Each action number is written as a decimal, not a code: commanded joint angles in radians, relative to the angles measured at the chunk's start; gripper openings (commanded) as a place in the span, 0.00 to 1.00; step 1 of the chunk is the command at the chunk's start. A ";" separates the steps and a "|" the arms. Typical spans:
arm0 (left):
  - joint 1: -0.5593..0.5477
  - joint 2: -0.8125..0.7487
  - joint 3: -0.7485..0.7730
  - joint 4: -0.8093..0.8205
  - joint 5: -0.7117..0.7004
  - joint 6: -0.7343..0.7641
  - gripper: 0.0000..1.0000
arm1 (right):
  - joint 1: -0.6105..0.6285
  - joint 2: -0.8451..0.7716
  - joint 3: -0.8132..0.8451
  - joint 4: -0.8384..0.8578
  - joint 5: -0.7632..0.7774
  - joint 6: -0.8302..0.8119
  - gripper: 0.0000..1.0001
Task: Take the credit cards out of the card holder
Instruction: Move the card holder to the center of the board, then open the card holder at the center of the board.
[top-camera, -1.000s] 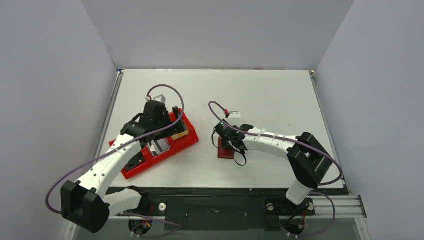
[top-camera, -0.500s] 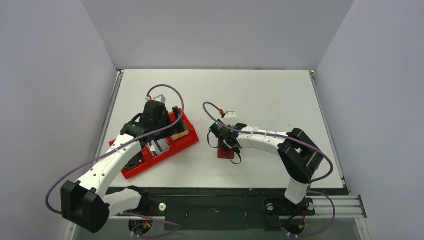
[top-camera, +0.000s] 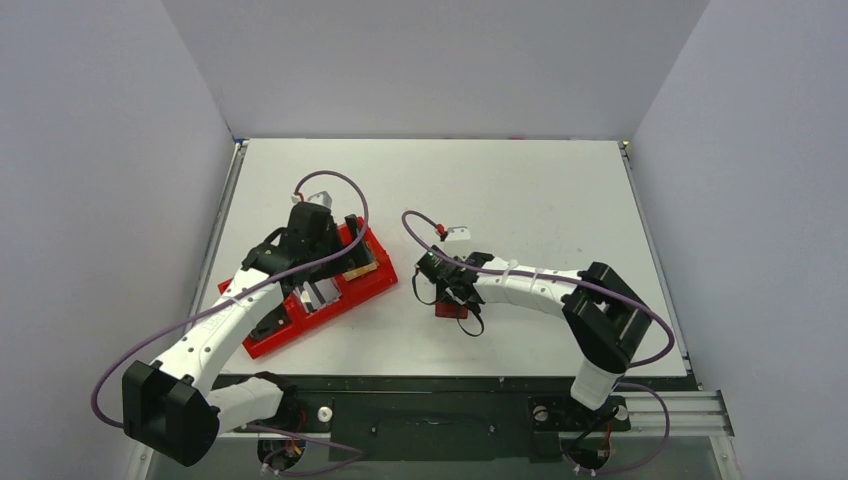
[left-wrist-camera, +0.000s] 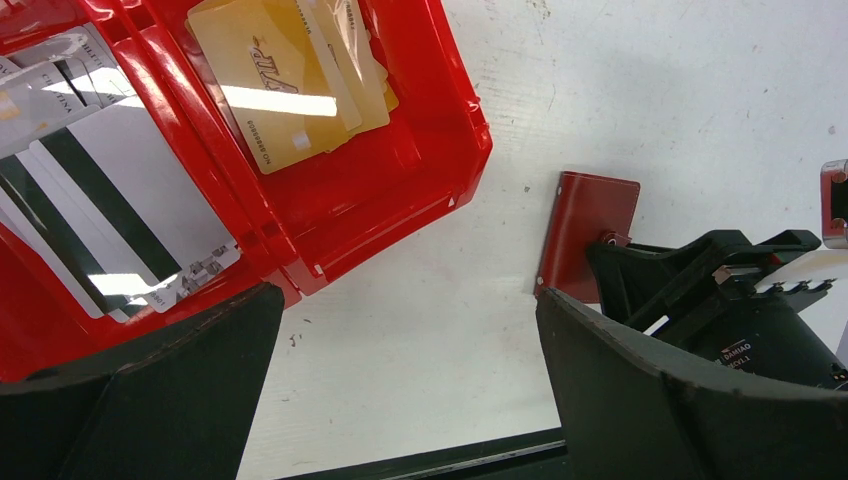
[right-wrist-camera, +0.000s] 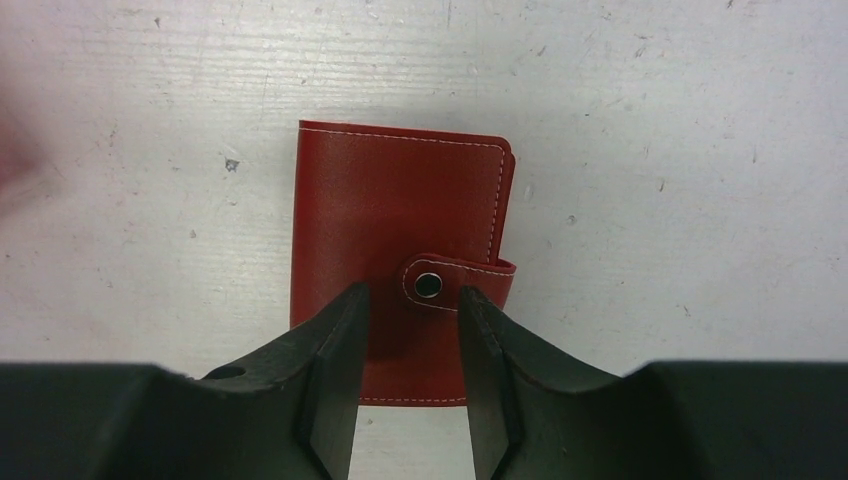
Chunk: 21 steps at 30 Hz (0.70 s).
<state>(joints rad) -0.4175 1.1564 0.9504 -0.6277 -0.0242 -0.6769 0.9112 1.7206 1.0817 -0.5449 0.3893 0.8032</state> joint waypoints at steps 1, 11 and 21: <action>-0.006 -0.004 0.001 0.047 0.007 -0.005 0.99 | 0.010 -0.019 0.011 -0.025 0.046 0.012 0.34; -0.006 -0.012 -0.004 0.045 0.010 -0.007 0.99 | 0.011 0.047 0.005 0.004 0.042 0.007 0.30; -0.040 -0.011 -0.023 0.062 0.015 -0.016 0.99 | 0.004 0.043 -0.045 0.059 -0.008 0.019 0.00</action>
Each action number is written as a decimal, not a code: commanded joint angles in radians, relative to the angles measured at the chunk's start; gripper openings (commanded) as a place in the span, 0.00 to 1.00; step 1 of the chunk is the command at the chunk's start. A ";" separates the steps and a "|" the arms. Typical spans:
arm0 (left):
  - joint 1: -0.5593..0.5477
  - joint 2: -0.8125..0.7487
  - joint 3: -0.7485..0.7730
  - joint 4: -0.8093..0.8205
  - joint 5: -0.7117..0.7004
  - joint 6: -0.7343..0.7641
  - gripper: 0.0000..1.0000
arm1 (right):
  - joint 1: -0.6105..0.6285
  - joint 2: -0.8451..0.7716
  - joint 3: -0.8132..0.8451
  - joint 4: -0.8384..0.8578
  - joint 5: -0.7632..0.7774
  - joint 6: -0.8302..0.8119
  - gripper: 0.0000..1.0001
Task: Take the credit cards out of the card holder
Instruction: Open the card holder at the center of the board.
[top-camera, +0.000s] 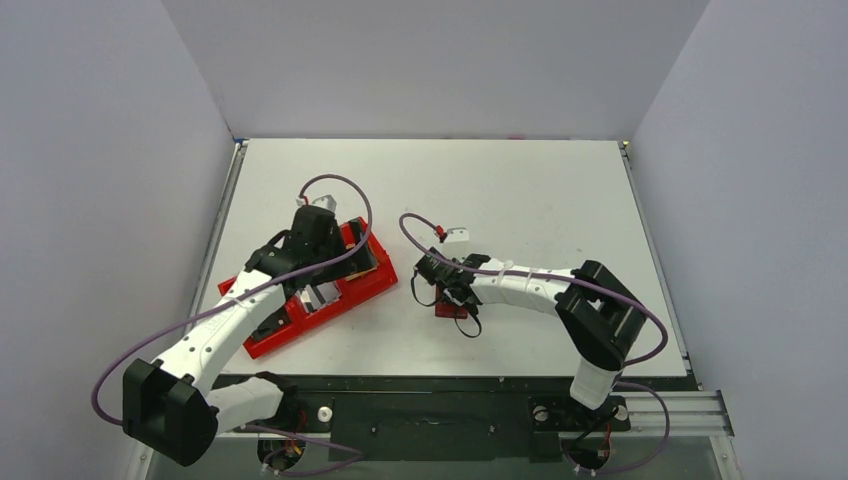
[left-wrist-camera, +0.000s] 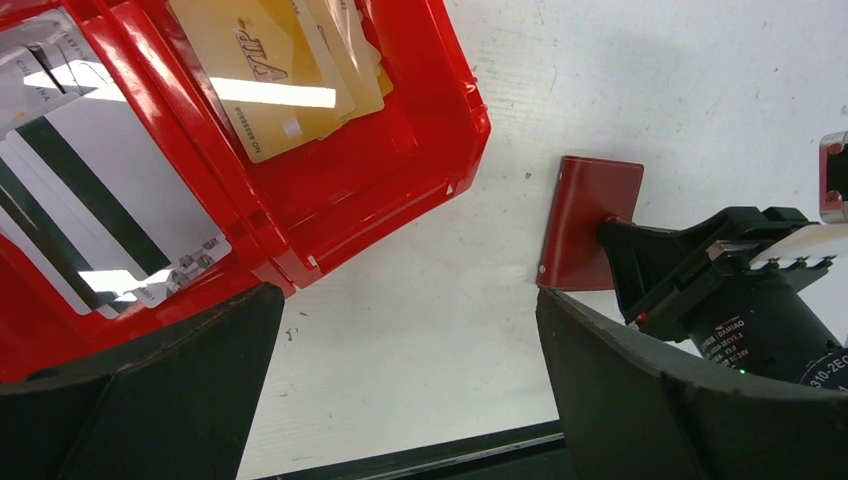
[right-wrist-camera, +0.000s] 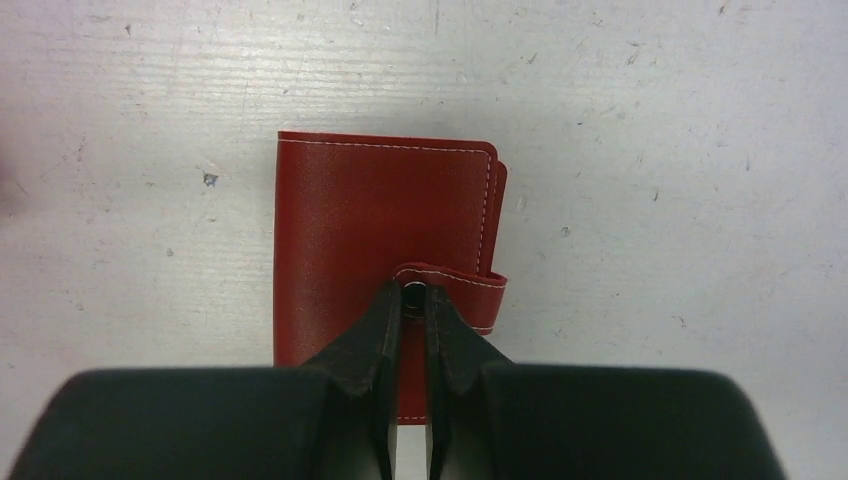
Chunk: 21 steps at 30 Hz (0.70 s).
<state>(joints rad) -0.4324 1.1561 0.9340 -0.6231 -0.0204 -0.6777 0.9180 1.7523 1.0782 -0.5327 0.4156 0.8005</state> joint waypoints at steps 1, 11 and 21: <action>-0.032 -0.007 -0.009 0.060 0.009 -0.020 0.99 | -0.005 0.002 -0.047 0.061 -0.050 0.024 0.00; -0.167 0.082 -0.058 0.179 0.018 -0.094 0.92 | -0.125 -0.181 -0.294 0.414 -0.346 0.052 0.00; -0.267 0.249 -0.031 0.277 0.041 -0.125 0.60 | -0.209 -0.228 -0.439 0.691 -0.543 0.110 0.00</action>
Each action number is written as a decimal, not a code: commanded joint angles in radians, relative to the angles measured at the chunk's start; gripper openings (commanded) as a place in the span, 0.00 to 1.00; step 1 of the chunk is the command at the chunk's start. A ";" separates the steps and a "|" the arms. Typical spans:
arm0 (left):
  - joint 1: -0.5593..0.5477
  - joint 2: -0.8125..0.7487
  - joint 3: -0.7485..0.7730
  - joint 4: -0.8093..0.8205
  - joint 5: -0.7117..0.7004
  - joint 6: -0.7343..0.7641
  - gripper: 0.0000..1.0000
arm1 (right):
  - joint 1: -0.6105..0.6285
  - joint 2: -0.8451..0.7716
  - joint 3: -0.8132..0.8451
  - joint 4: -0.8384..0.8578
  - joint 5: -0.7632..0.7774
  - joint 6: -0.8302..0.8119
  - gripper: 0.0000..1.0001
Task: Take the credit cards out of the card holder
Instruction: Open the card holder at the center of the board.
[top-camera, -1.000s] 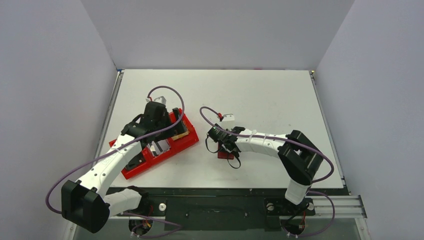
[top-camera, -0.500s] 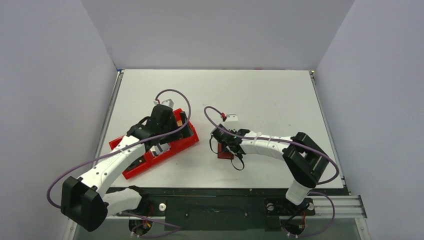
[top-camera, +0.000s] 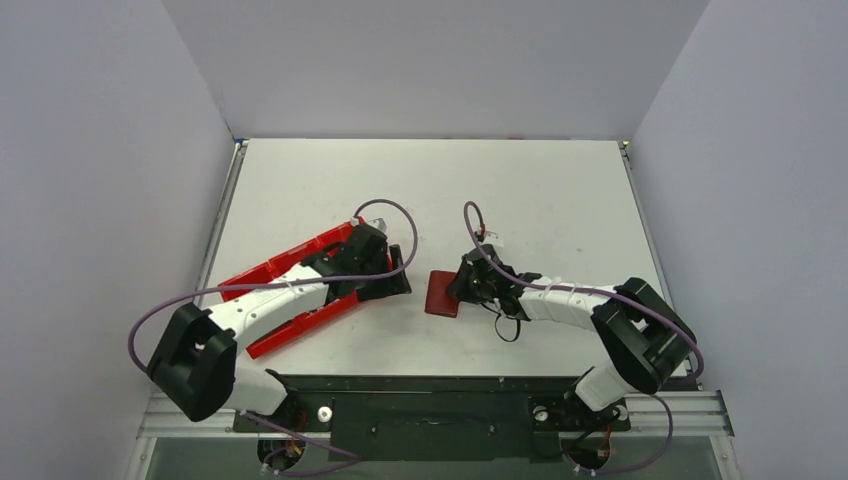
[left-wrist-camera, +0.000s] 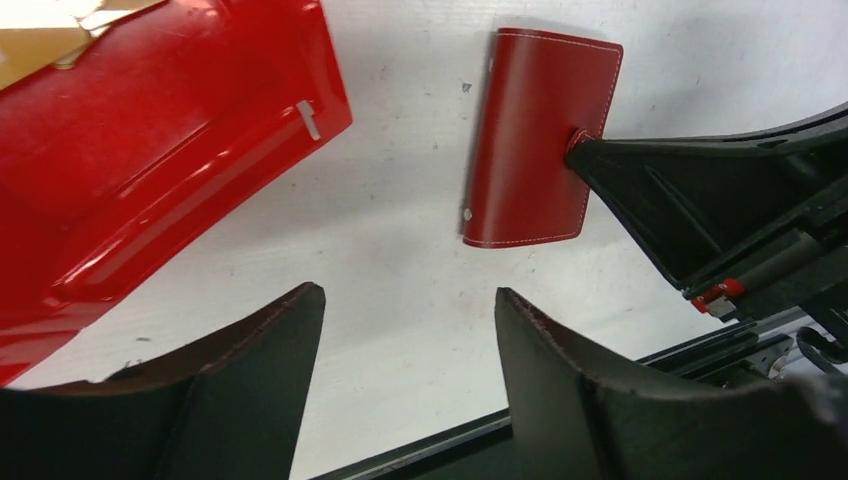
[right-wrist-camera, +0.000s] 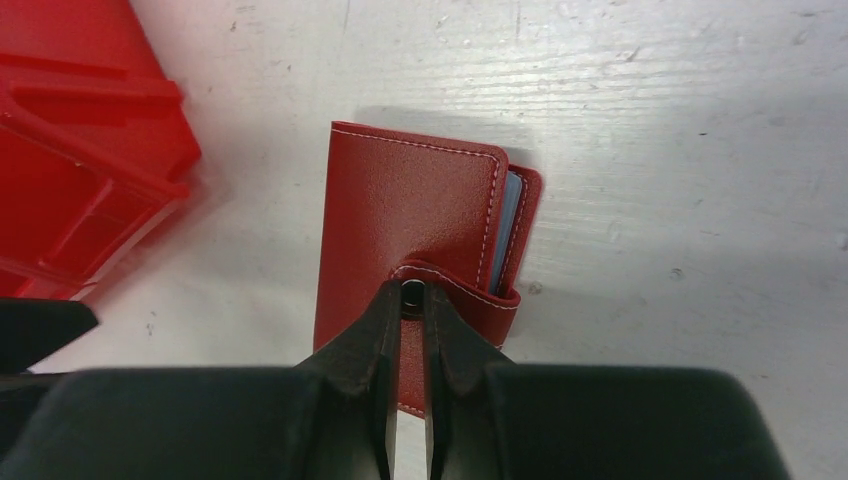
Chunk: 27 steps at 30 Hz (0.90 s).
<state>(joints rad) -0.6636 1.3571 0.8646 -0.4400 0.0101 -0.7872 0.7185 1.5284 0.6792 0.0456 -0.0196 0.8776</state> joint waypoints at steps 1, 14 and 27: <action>-0.048 0.076 0.051 0.103 0.008 -0.015 0.55 | -0.012 -0.003 -0.043 0.115 -0.111 0.032 0.00; -0.126 0.324 0.136 0.199 -0.051 0.024 0.33 | -0.019 0.004 -0.049 0.119 -0.112 0.032 0.00; -0.168 0.431 0.139 0.149 -0.107 -0.028 0.28 | -0.066 0.000 -0.084 0.254 -0.205 0.123 0.00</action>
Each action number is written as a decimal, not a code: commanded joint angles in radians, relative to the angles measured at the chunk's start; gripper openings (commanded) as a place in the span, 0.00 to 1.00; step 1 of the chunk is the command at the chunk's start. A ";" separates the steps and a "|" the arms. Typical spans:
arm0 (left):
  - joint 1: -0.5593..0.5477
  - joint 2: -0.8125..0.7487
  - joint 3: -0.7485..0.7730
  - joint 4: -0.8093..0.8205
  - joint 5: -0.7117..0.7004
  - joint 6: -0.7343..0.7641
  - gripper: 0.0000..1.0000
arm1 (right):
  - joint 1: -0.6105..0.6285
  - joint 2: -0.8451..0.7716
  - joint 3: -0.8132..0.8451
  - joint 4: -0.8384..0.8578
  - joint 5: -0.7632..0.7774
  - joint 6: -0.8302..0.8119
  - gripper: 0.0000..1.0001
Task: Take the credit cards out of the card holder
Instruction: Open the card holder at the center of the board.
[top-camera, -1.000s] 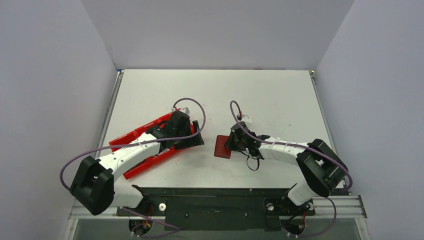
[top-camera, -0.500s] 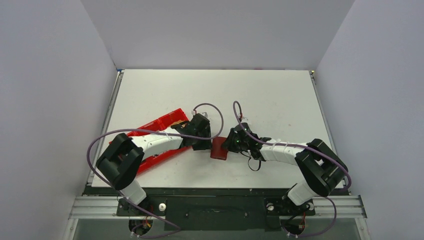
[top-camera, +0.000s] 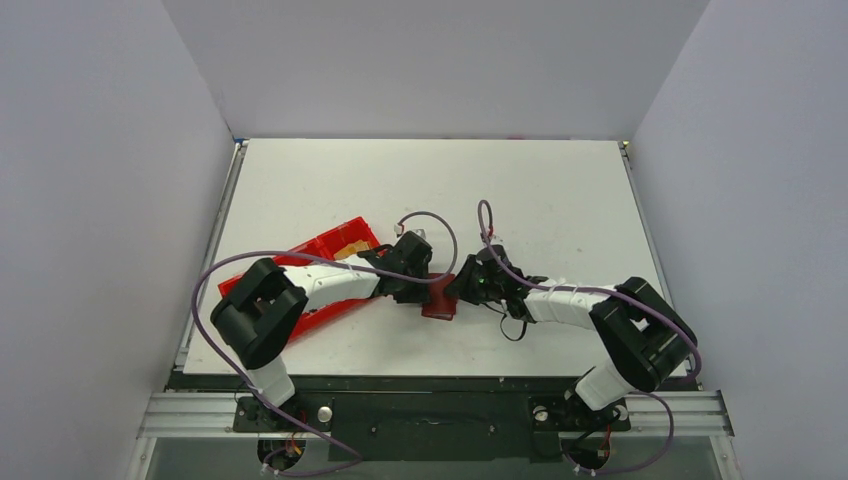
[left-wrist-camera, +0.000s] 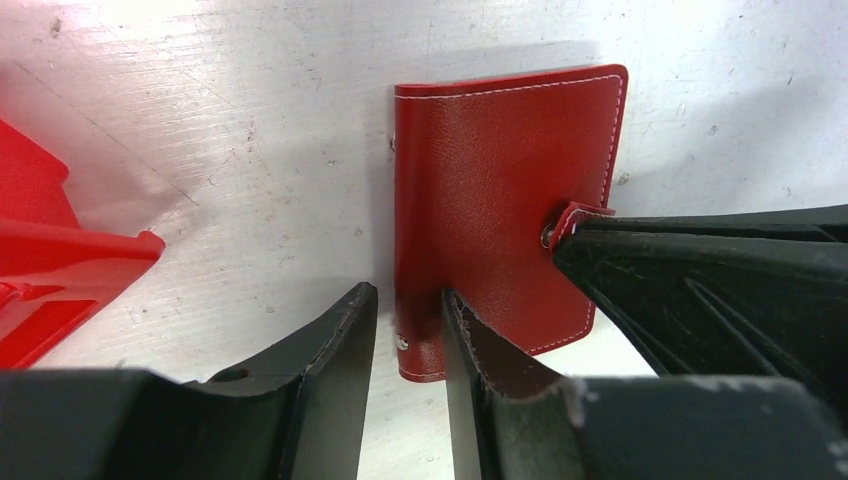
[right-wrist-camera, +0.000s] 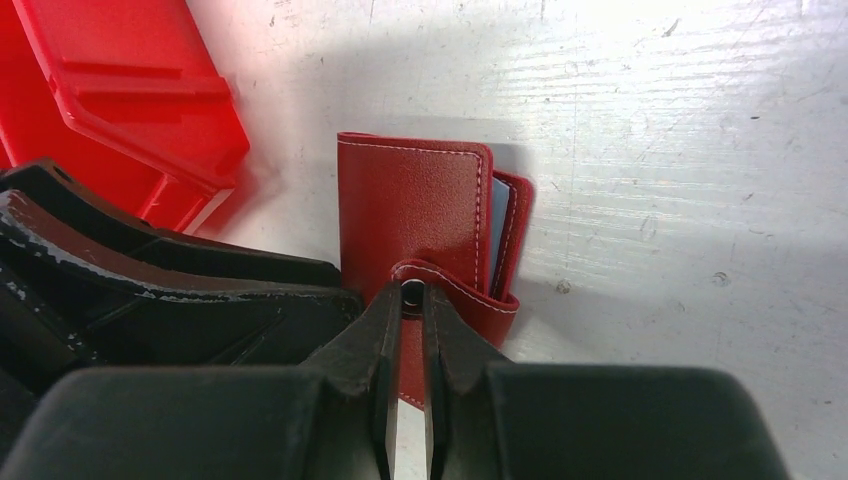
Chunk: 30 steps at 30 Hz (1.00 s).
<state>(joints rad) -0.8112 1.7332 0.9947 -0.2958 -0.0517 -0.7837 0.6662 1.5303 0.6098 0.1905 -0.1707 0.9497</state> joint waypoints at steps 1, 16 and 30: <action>-0.020 0.054 0.005 0.005 -0.046 -0.035 0.28 | -0.015 -0.008 -0.016 0.110 -0.054 0.054 0.00; -0.020 -0.082 -0.006 -0.013 -0.055 -0.036 0.32 | -0.059 -0.303 -0.027 -0.159 0.090 0.041 0.00; -0.019 -0.152 -0.033 -0.024 -0.081 -0.061 0.35 | 0.094 -0.170 0.193 -0.469 0.375 -0.096 0.37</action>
<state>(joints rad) -0.8257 1.6287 0.9627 -0.3080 -0.0994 -0.8272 0.6876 1.3033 0.7048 -0.1936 0.0517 0.9165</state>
